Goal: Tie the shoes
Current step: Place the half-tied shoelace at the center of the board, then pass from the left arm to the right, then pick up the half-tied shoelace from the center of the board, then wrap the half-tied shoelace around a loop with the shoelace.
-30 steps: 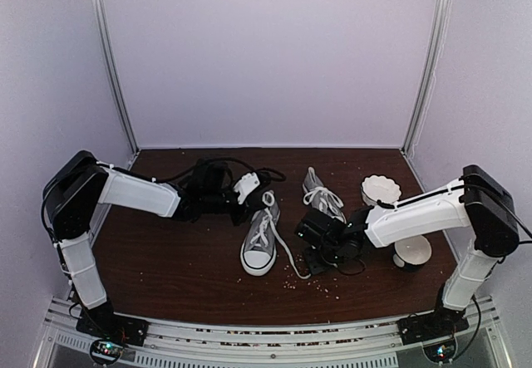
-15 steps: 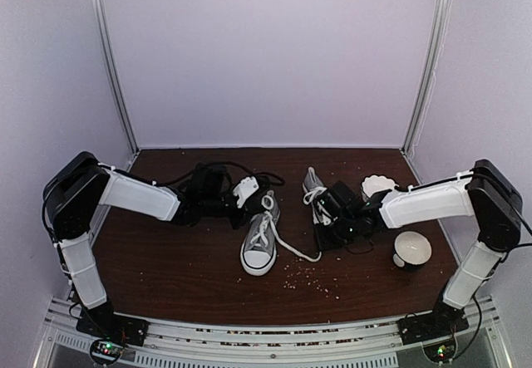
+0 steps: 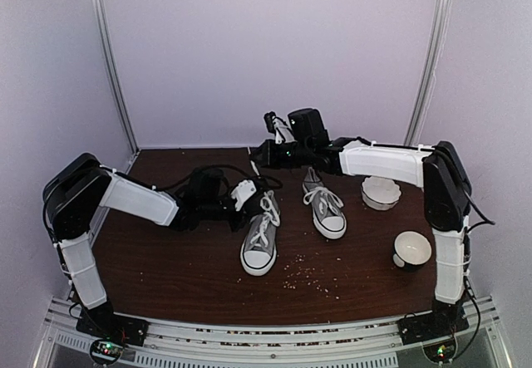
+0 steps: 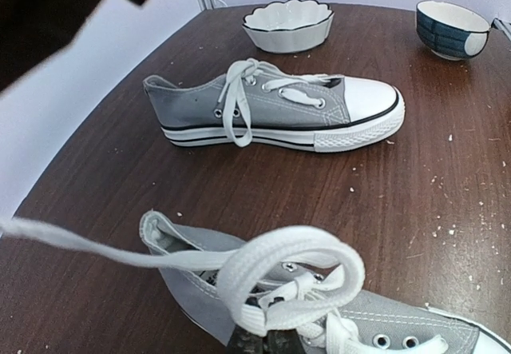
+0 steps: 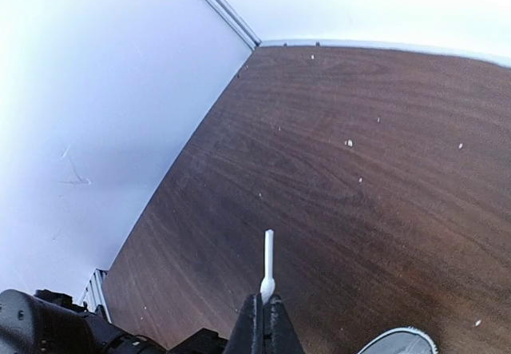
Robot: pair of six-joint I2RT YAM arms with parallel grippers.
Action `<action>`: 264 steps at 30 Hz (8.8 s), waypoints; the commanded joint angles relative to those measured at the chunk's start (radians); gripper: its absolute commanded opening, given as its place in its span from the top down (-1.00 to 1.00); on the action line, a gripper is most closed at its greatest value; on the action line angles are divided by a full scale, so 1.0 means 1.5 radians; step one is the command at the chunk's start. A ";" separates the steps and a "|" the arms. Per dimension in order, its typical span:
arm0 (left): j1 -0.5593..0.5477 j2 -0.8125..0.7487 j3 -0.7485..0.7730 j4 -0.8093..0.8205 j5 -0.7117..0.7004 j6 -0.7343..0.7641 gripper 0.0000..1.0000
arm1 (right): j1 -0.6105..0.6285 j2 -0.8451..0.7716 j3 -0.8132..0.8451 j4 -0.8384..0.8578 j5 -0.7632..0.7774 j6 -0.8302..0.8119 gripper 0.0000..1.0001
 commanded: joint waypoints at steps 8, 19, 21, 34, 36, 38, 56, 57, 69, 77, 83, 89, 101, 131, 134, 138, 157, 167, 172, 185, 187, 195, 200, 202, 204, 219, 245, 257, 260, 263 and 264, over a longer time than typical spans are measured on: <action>-0.004 -0.019 -0.005 0.044 -0.003 -0.003 1.00 | 0.003 -0.035 -0.005 -0.034 0.012 -0.001 0.34; -0.004 -0.020 -0.001 0.024 0.019 0.013 1.00 | -0.021 -0.263 -0.371 0.172 -0.144 -0.220 0.14; -0.004 -0.018 0.006 0.000 0.025 0.030 1.00 | -0.027 -0.324 -0.423 0.137 -0.120 -0.445 0.04; -0.004 -0.015 0.023 -0.036 0.037 0.058 1.00 | 0.003 -0.262 -0.358 -0.123 -0.095 -1.131 -0.25; -0.004 -0.016 0.022 -0.038 0.036 0.061 1.00 | 0.011 -0.250 -0.361 -0.091 -0.092 -1.131 -0.25; -0.004 -0.016 0.021 -0.037 0.036 0.063 1.00 | 0.020 -0.237 -0.360 -0.058 -0.088 -1.129 -0.25; -0.004 -0.011 0.033 -0.052 0.047 0.066 1.00 | 0.030 -0.166 -0.351 0.066 -0.039 -1.117 -0.05; -0.004 -0.011 0.033 -0.052 0.047 0.066 1.00 | 0.031 -0.164 -0.352 0.077 -0.024 -1.116 -0.04; -0.004 -0.010 0.038 -0.056 0.051 0.067 1.00 | 0.036 -0.148 -0.346 0.100 0.001 -1.124 0.15; -0.004 -0.009 0.039 -0.057 0.053 0.068 1.00 | 0.042 -0.146 -0.341 0.070 -0.002 -1.138 0.76; -0.004 -0.012 0.036 -0.060 0.055 0.068 1.00 | 0.042 -0.163 -0.354 0.071 0.004 -1.126 1.00; 0.001 -0.051 0.030 -0.134 0.025 0.091 0.15 | 0.042 -0.191 -0.377 0.064 0.015 -1.108 1.00; 0.162 -0.059 0.175 -0.490 0.131 0.167 -0.11 | 0.043 -0.197 -0.374 0.012 0.021 -1.138 1.00; 0.118 0.384 0.714 -1.027 -0.142 0.347 -0.11 | 0.058 -0.183 -0.354 -0.042 0.038 -1.172 1.00; 0.110 0.382 0.710 -1.037 -0.132 0.366 0.33 | 0.058 -0.182 -0.354 -0.039 0.039 -1.171 1.00; 0.109 0.379 0.706 -1.026 -0.152 0.342 1.00 | 0.059 -0.182 -0.354 -0.036 0.040 -1.167 1.00; 0.089 -0.231 0.120 -0.498 0.012 0.041 1.00 | 0.056 -0.190 -0.316 -0.120 0.038 -1.104 1.00; 0.003 -0.323 0.012 -0.389 0.034 -0.011 1.00 | 0.050 -0.153 -0.189 -0.308 -0.008 -0.978 1.00; -0.025 -0.390 -0.077 -0.241 0.061 -0.036 1.00 | 0.045 -0.138 -0.174 -0.348 -0.035 -0.935 1.00; -0.040 -0.378 -0.048 -0.283 -0.145 -0.027 1.00 | 0.047 -0.155 -0.192 -0.407 -0.095 -0.960 1.00; -0.039 -0.362 -0.035 -0.295 -0.174 -0.026 1.00 | 0.049 -0.172 -0.213 -0.395 -0.111 -0.970 1.00; -0.035 -0.341 0.004 -0.262 -0.156 -0.031 1.00 | 0.052 -0.157 -0.188 -0.423 -0.170 -0.986 1.00; -0.036 -0.350 0.000 -0.248 -0.110 -0.021 1.00 | 0.051 -0.121 -0.137 -0.460 -0.208 -0.970 1.00; -0.036 -0.362 -0.018 -0.232 -0.090 -0.019 1.00 | 0.042 -0.111 -0.132 -0.430 -0.207 -0.928 1.00; -0.036 -0.378 -0.047 -0.211 -0.072 -0.021 1.00 | 0.030 -0.101 -0.132 -0.384 -0.194 -0.868 1.00; -0.081 -0.403 -0.112 -0.241 -0.001 0.033 1.00 | -0.016 -0.084 -0.113 -0.313 -0.138 -0.689 1.00; -0.179 -0.245 -0.083 -0.291 -0.078 0.083 1.00 | -0.046 -0.120 -0.098 -0.348 -0.148 -0.620 1.00; -0.142 -0.228 -0.114 -0.332 -0.057 0.028 1.00 | -0.046 -0.111 -0.093 -0.351 -0.152 -0.605 1.00; -0.143 -0.191 -0.096 -0.338 -0.028 0.039 1.00 | -0.046 -0.111 -0.093 -0.353 -0.151 -0.603 1.00; -0.143 -0.165 -0.069 -0.347 -0.003 0.051 1.00 | -0.046 -0.114 -0.093 -0.358 -0.150 -0.604 1.00; -0.144 -0.158 -0.057 -0.347 0.002 0.056 1.00 | -0.046 -0.115 -0.092 -0.358 -0.149 -0.604 1.00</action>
